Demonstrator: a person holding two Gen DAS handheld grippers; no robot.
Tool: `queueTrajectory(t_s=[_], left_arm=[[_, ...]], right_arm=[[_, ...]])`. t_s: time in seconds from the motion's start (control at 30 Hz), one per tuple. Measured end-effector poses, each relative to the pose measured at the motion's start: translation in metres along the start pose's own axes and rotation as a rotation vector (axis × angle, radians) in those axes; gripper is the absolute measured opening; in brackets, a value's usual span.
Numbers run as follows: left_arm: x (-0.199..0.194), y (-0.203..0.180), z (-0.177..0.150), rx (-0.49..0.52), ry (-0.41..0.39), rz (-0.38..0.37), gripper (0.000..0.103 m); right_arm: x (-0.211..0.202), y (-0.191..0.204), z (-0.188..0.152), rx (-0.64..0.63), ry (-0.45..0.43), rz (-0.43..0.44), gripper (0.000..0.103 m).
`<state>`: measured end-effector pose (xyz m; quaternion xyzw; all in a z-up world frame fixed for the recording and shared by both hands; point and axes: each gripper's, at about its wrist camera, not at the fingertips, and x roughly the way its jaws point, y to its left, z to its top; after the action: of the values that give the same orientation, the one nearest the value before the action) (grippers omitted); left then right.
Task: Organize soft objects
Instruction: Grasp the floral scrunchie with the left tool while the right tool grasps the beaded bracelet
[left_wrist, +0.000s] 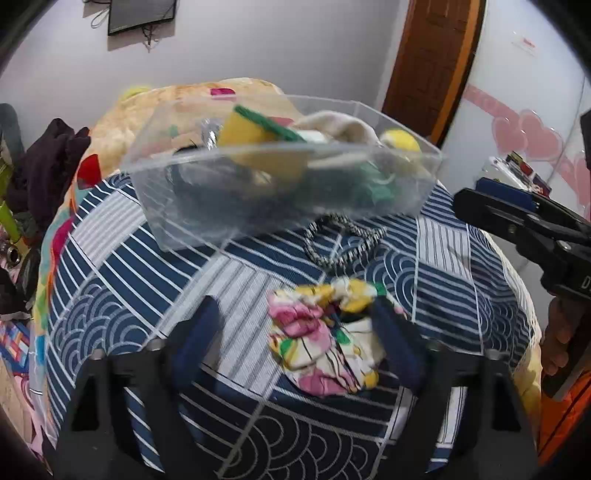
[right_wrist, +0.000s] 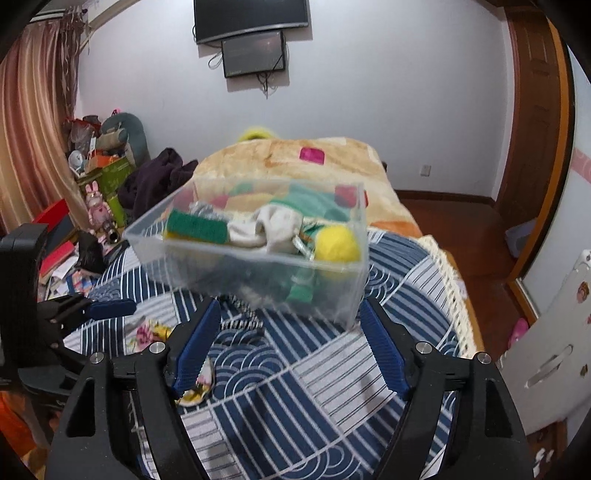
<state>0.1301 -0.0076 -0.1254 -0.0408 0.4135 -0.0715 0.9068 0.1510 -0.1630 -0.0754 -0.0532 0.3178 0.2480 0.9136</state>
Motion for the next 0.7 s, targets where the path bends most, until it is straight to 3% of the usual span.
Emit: queueTrajectory(t_s=[0.03,0.13,0.17,0.27,0.6,0.7], left_arm=[[0.002,0.0,-0.003,0.005,0.008,-0.008,0.062],[0.001,0.0,-0.009,0.006,-0.005,-0.008,0.047],[0.0,0.0,-0.01,0.004,-0.007,-0.014,0.034],[-0.003,0.006,-0.012,-0.026,-0.014,-0.019,0.015],[-0.021,0.034,-0.004,-0.096,-0.081,0.022,0.01],[-0.026,0.039,-0.002,-0.104,-0.092,0.031,0.01]], right_arm=[[0.001,0.0,-0.002,0.003,0.007,0.004,0.075],[0.006,0.004,-0.01,0.012,0.034,0.024,0.075],[0.008,0.006,-0.013,0.013,0.042,0.029,0.075],[0.015,0.011,-0.018,0.011,0.071,0.043,0.075],[0.052,0.027,-0.016,-0.003,0.161,0.129,0.075],[0.059,0.032,-0.015,-0.019,0.174,0.109,0.068]])
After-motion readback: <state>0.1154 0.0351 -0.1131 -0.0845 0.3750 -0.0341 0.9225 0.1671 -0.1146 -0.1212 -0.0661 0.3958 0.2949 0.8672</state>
